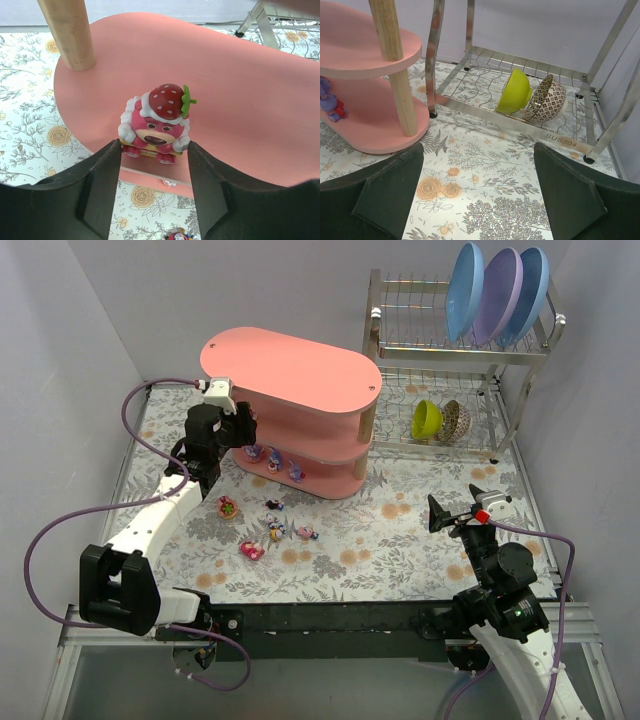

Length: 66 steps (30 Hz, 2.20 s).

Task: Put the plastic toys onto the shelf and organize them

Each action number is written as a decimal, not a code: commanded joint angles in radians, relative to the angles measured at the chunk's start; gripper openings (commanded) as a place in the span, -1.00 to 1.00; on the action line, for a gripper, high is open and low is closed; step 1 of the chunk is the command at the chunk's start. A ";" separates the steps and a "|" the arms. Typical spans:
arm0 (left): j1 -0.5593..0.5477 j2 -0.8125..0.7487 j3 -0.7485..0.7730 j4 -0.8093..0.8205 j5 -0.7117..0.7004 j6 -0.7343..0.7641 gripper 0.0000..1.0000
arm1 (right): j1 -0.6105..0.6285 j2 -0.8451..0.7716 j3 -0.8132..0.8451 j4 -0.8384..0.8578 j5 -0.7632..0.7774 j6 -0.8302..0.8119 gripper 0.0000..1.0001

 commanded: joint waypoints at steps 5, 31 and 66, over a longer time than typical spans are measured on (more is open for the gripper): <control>0.001 -0.083 0.026 -0.060 -0.039 -0.018 0.44 | 0.007 -0.205 -0.002 0.049 -0.001 0.005 0.96; -0.002 -0.295 -0.229 -0.625 -0.222 -0.599 0.62 | 0.007 -0.205 0.006 0.043 -0.018 0.011 0.97; -0.010 -0.014 -0.255 -0.476 -0.360 -0.604 -0.07 | 0.009 -0.205 0.001 0.049 -0.020 0.011 0.96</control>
